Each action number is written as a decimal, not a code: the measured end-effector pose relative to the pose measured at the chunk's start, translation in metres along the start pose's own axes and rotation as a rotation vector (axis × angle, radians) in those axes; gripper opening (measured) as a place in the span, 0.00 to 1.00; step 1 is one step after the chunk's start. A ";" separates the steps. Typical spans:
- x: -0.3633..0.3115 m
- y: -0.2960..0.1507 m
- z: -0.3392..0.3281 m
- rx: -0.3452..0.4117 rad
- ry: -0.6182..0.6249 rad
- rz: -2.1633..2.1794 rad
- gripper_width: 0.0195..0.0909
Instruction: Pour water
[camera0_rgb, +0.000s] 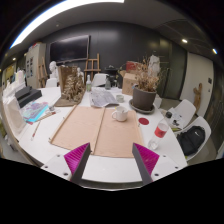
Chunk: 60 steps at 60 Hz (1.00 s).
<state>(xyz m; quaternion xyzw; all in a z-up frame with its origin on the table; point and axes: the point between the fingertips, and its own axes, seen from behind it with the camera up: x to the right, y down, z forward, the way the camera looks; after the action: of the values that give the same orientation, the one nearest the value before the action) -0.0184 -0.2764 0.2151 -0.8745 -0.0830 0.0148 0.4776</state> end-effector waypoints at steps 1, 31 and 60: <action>0.003 0.001 0.000 -0.003 0.007 -0.001 0.92; 0.216 0.072 0.124 -0.006 0.187 0.051 0.93; 0.264 0.045 0.255 0.146 0.183 0.109 0.38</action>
<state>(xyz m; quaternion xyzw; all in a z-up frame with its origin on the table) 0.2206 -0.0463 0.0529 -0.8384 0.0095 -0.0330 0.5440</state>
